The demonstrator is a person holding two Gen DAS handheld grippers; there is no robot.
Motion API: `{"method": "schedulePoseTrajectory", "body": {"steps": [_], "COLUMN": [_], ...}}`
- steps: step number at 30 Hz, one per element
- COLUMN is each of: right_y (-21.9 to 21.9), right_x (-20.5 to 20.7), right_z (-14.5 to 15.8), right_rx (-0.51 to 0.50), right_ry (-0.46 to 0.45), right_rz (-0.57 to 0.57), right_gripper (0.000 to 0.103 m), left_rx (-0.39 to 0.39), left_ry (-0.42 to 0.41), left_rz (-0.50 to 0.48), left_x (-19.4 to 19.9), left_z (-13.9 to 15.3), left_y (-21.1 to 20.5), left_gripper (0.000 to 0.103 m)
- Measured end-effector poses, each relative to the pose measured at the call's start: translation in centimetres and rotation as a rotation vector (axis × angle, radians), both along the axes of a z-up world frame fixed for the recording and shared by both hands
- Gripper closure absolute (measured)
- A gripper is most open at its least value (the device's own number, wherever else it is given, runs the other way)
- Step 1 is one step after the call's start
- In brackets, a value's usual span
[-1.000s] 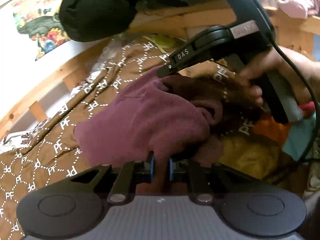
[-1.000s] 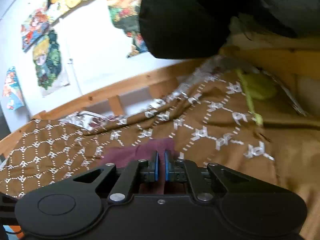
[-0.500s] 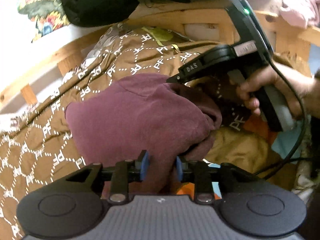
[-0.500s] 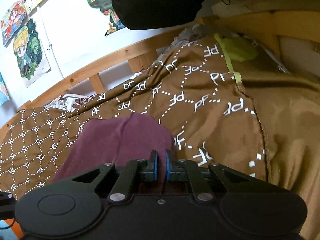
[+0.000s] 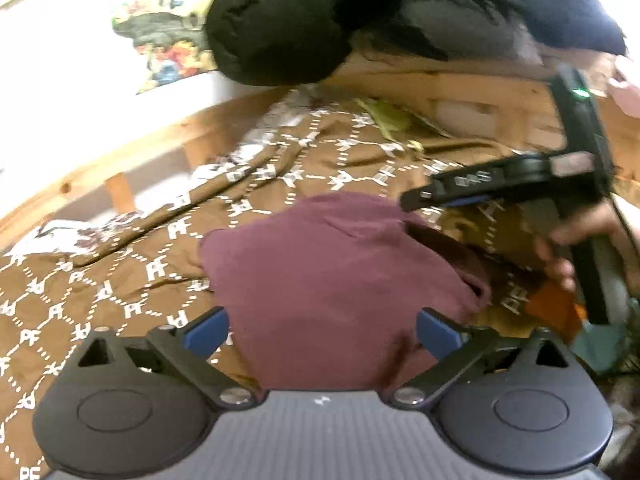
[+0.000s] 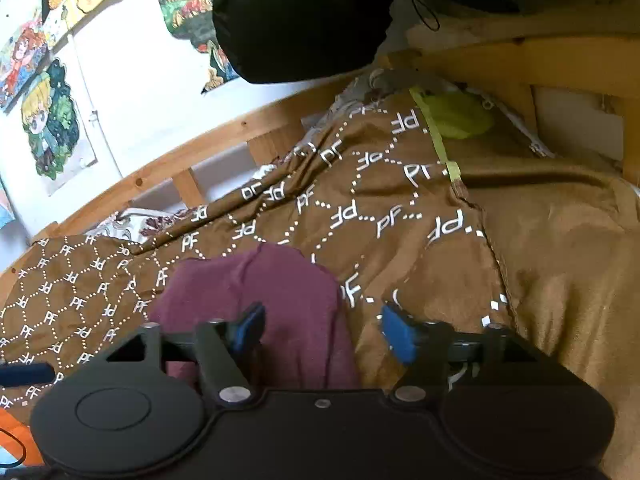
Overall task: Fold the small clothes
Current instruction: 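Lay the folded sweater down and open both grippers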
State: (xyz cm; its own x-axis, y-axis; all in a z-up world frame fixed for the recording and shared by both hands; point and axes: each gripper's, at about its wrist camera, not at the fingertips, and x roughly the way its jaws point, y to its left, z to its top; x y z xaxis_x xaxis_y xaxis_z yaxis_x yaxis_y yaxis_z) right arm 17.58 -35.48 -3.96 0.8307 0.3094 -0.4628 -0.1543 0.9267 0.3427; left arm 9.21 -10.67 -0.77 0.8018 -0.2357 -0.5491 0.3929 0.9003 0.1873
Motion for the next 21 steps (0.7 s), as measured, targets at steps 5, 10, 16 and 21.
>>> {"method": "schedulePoseTrajectory", "body": {"steps": [5,10,16,21], "right_y": [0.7,1.7,3.7,5.8], "right_x": [-1.0,-1.3,-1.5,-1.4], "right_z": [0.6,0.8,0.3,-0.9], "right_rx": [-0.021,-0.073,-0.161,-0.281], "right_ry": [-0.031,-0.028,0.005,0.069], "right_rz": [0.010,0.049,0.102,0.199], "right_gripper": [0.007,0.001,0.001,0.001], "left_rx": [-0.060,-0.130,-0.201,-0.279], "left_ry": [0.060,0.112,0.208,0.315], "left_rz": [0.112,0.185,0.267,0.332], "left_x": [1.5,2.3,3.3,4.4], "left_z": [0.1,-0.2,-1.3,-2.7], "left_y": [1.3,2.6,4.1,5.4], "left_gripper": [0.001,0.001,0.001,0.001]}}
